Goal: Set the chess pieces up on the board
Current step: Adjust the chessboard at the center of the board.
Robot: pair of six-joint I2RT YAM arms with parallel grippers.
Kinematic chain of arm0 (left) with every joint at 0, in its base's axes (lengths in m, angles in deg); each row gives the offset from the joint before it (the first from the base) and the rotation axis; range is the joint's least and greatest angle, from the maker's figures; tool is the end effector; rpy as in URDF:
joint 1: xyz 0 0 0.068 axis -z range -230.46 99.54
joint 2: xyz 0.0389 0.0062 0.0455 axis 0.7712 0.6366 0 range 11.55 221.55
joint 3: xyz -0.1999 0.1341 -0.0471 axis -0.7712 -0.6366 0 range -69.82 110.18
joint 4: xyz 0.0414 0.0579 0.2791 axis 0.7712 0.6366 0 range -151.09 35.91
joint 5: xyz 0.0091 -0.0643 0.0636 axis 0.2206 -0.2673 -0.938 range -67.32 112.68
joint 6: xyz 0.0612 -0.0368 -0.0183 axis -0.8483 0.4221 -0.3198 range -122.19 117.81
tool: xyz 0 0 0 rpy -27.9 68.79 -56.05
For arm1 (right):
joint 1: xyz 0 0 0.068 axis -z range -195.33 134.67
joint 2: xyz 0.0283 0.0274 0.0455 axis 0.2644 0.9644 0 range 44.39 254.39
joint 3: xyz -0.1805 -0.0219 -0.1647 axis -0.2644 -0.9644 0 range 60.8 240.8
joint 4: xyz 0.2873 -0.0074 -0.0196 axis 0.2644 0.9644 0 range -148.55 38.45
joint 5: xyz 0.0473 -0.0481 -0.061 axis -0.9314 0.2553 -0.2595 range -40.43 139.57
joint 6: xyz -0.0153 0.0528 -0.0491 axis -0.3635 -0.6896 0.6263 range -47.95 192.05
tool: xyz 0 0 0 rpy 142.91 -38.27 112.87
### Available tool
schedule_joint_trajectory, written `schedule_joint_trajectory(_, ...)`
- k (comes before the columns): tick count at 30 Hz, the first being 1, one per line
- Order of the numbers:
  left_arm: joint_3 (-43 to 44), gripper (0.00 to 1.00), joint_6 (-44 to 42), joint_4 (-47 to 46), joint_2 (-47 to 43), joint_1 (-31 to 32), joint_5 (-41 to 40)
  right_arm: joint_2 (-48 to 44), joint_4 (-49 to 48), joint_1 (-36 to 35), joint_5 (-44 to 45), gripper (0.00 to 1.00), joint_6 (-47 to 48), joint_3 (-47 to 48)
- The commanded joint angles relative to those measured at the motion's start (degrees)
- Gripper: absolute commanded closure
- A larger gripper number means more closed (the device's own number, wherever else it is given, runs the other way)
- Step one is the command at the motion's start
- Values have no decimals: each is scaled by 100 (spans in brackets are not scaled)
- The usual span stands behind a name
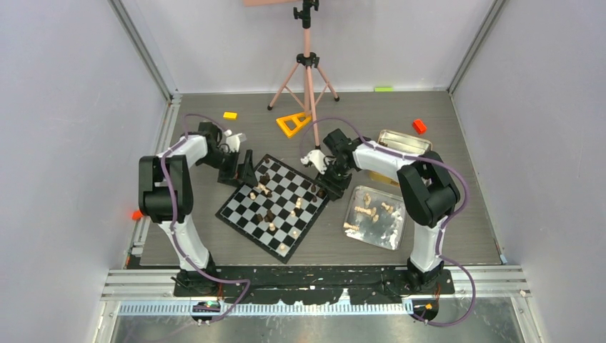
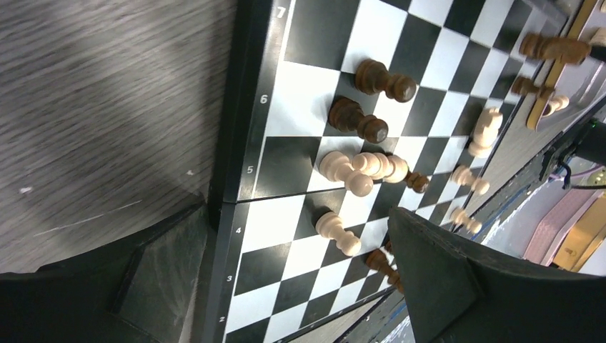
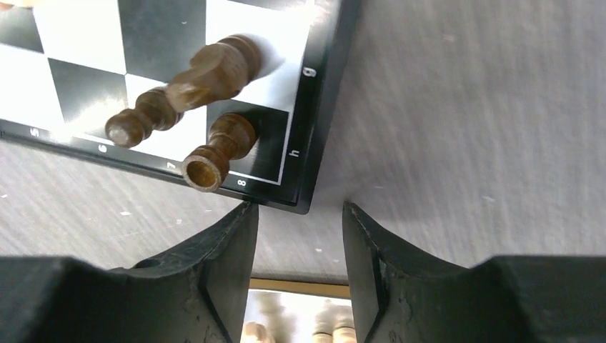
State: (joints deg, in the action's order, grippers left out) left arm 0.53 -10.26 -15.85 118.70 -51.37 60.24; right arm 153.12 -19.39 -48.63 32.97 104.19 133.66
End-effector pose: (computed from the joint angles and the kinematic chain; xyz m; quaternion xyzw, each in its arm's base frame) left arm 0.3616 -0.0318 0.1012 0.0813 0.9412 -0.3151 0.0906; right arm 0.3135 0.2270 0.0965 -0.5461 0.8152 0.1445 0.1274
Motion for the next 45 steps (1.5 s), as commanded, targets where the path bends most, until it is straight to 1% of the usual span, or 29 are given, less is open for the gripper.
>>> schedule_joint_trajectory(1, 80, 1, -195, 385, 150, 394, 858, 308, -416, 383, 381, 48, -225, 528)
schedule_joint_trajectory(5, 85, 1, -203, 420, 200, 725, 1006, 539, -240, 698, 341, 49, -360, 991)
schedule_joint_trajectory(10, -25, 1, -201, 459, 123, 1098, 1011, 762, -94, 883, 504, 49, -324, 1354)
schedule_joint_trajectory(14, -133, 1, -260, 532, 5, 1202, 935, 924, 36, 904, 458, 49, -352, 1558)
schedule_joint_trajectory(19, -297, 1, -359, 618, -196, 1211, 837, 975, 101, 904, 147, 49, -574, 1579)
schedule_joint_trajectory(23, -378, 1, -361, 546, -352, 1206, 532, 800, 144, 865, -52, 49, -742, 1347)
schedule_joint_trajectory(29, -437, 2, -464, 557, -488, 1206, 315, 229, 34, 716, -260, 49, -886, 583)
schedule_joint_trajectory(34, -480, 2, -578, 587, -529, 1212, 228, -208, 43, 531, -358, 49, -877, -27)
schedule_joint_trajectory(45, -553, 2, -712, 672, -652, 1209, 86, -711, -21, 42, -605, 49, -991, -753)
